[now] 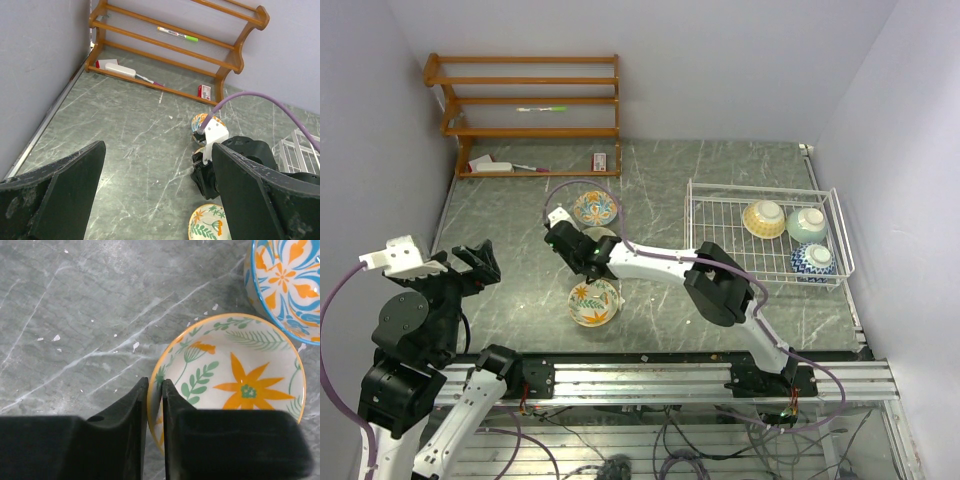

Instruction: Load the bowls into the dish rack

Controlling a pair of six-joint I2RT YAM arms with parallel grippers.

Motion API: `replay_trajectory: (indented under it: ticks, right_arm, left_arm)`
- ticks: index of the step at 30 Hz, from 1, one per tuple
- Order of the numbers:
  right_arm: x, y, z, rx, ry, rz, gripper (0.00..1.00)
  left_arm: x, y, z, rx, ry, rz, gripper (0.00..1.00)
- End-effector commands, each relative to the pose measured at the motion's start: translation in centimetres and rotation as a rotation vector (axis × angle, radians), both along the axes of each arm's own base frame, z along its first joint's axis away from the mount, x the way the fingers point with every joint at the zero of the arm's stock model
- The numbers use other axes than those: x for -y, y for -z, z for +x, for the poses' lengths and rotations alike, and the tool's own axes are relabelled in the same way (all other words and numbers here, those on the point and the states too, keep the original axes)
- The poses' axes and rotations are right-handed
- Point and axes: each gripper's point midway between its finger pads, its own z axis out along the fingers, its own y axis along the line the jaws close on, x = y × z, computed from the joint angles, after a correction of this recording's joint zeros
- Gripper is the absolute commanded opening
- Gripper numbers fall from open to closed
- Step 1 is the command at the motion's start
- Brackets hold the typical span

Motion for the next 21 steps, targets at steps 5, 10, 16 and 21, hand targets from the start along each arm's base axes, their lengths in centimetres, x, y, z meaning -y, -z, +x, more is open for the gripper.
replay_trajectory:
  ticks: [5,10,16,21]
  right_arm:
    - [-0.7,-3.2,-0.4,0.019,-0.011,0.105,0.0]
    - [-1.2,-9.8,-2.4,0.029,-0.108,0.313,0.0]
    - [0.8,-17.9,-4.8,-0.001,-0.224,0.598,0.0]
    - [5.3,-23.2,-6.2,-0.041,-0.296,0.837,0.0]
  left_arm:
    - [-0.9,-0.5,-0.9,0.009,-0.03,0.007,0.98]
    - [-1.1,-0.9,-1.2,0.016,-0.035,0.004,0.98]
    - [-1.3,-1.2,-1.7,0.021,-0.038,-0.001,0.98]
    - [-1.3,-1.3,-1.8,0.026,-0.035,-0.002,0.98]
